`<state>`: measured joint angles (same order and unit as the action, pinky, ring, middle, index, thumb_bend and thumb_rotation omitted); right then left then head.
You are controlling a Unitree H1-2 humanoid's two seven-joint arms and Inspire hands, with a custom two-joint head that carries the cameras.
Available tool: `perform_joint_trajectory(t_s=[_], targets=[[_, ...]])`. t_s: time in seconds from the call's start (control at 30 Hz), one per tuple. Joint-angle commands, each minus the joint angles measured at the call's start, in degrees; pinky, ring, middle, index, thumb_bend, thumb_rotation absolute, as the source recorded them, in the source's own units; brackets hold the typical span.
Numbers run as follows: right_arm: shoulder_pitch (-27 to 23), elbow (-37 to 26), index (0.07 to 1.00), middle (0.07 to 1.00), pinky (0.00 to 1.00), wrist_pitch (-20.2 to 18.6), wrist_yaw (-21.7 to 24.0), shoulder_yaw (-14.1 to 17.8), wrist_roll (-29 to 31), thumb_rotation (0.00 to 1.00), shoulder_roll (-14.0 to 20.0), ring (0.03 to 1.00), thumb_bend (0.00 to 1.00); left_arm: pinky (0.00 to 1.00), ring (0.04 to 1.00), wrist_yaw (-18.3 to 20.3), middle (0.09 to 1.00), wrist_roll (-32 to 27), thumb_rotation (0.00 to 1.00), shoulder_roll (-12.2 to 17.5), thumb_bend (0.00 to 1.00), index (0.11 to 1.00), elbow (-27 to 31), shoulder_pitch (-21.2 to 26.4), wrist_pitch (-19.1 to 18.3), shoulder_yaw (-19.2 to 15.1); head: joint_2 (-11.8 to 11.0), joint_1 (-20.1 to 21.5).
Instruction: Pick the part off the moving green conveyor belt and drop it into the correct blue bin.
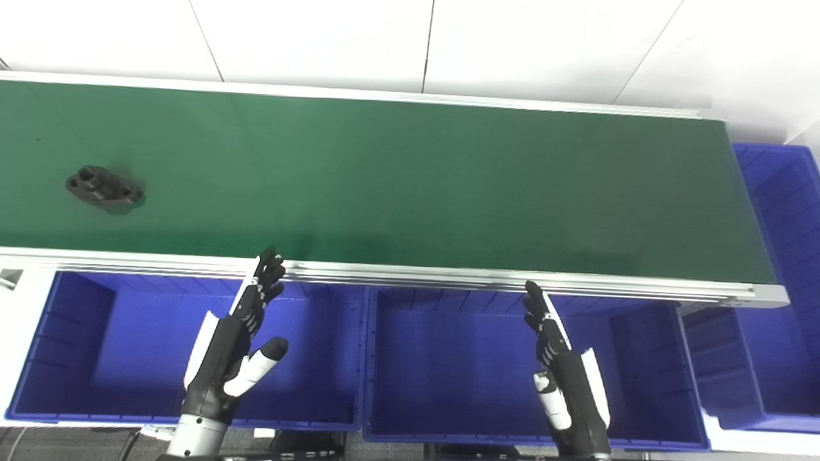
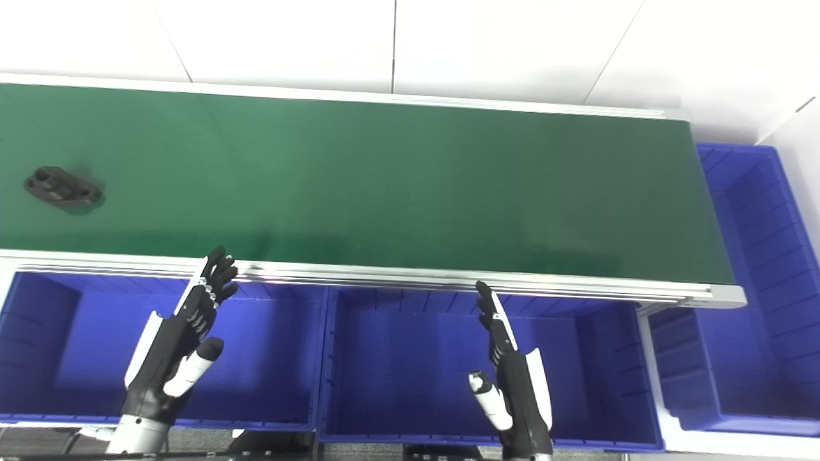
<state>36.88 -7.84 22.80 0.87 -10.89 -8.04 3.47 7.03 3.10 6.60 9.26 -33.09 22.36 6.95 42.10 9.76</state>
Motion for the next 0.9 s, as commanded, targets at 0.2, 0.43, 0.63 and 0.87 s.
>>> perform_joint_trajectory(t_s=[0.2, 0.43, 0.63, 0.87], targets=[[0.0, 0.1, 0.965, 0.981, 0.96, 3.7, 0.1, -0.2, 1.1, 0.97, 0.2, 0.968, 0.89, 0.91, 0.945, -0.3, 0.964, 0.0, 0.84, 0.0, 0.87, 0.976, 0.1, -0.1, 3.0, 0.2, -3.1, -1.1], [-1.1, 3.7, 0.968, 0.977, 0.96, 4.1, -0.3, -0.2, 2.1, 0.97, 1.2, 0.963, 0.9, 0.87, 0.928, -1.1, 0.944, 0.8, 0.84, -0.7, 0.86, 0.961, -3.4, 0.6, 4.5, 1.0, -8.9, -4.1], [-2.1, 5.6, 0.968, 0.972, 0.94, 4.1, -0.8, -0.1, 2.8, 0.97, 2.3, 0.955, 0.9, 0.83, 0.907, -2.4, 0.917, 1.7, 0.82, -1.4, 0.84, 0.928, -5.3, 1.4, 4.5, 2.0, -11.6, -6.6], [-3.0, 7.6, 0.987, 0.994, 0.94, 4.1, -1.4, -0.1, 3.3, 0.98, 3.8, 0.968, 0.89, 0.8, 0.876, -3.7, 0.901, 1.4, 0.79, -1.7, 0.85, 0.902, -8.3, 2.7, 4.5, 3.8, -15.9, -10.5]])
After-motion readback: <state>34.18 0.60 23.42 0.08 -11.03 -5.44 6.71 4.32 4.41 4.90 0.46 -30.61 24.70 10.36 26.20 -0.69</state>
